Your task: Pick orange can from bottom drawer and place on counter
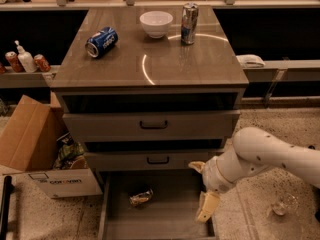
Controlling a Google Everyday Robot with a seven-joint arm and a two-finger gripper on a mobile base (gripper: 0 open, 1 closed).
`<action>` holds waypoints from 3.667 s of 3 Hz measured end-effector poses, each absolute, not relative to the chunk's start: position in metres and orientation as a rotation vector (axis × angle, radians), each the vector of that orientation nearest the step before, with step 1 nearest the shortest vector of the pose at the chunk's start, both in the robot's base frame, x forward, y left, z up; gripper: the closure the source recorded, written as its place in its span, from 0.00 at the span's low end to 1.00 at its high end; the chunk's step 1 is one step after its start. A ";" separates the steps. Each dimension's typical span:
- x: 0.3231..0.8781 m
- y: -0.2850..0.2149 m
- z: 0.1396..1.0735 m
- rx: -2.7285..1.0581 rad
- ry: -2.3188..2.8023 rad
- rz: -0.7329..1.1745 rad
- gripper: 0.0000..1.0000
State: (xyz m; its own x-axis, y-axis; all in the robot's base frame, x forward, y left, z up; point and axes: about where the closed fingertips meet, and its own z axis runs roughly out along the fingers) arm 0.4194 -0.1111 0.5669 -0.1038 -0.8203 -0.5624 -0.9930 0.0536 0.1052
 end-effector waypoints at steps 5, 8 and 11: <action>0.448 -0.110 0.350 -2.072 1.896 0.755 0.00; 0.471 -0.112 0.288 -2.119 1.706 0.700 0.00; 0.523 -0.052 0.252 -2.185 1.464 0.628 0.00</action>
Offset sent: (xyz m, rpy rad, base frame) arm 0.0275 0.0471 -0.1739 0.1088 0.0002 0.1739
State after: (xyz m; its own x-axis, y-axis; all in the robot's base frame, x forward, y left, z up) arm 0.5227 -0.0521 0.2516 0.3383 -0.7353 -0.5873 -0.9323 -0.3469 -0.1027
